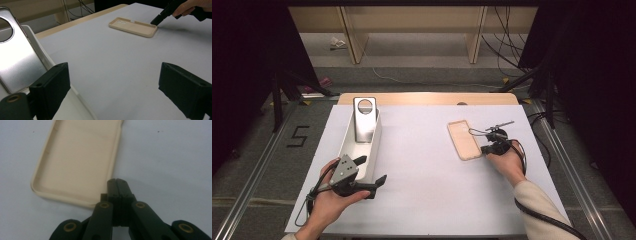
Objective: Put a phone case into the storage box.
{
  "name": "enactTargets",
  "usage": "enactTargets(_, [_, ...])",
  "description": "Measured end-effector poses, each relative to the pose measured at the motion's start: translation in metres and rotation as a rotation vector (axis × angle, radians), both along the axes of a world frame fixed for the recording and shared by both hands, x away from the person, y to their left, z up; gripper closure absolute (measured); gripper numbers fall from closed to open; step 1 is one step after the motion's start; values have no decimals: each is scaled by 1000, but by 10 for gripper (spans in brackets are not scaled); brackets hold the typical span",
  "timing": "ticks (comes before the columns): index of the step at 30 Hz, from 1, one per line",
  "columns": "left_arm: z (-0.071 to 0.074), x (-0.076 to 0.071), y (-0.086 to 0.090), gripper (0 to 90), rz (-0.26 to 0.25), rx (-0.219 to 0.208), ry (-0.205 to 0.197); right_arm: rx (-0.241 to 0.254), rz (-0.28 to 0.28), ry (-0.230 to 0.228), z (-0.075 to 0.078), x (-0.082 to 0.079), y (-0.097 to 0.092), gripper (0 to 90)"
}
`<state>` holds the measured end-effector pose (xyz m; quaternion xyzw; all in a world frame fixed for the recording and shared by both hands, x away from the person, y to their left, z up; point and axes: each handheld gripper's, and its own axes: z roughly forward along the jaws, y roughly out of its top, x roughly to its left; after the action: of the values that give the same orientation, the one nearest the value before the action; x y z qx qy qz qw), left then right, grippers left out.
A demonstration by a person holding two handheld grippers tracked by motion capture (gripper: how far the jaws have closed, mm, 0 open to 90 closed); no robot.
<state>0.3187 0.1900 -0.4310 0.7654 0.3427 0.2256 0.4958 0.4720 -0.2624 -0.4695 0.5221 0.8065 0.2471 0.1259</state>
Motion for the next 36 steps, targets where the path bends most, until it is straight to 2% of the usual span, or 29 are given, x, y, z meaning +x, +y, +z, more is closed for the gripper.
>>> enactTargets(13, [0,0,0,105,-1,-1,-2,2,60,11,1,-4,20,900])
enactTargets(26, [-1,0,0,111,-4,-2,-2,21,66,21,2,-5,23,900])
enactTargets(36, [-1,0,0,113,-5,0,-3,17,83,19,2,-6,26,900])
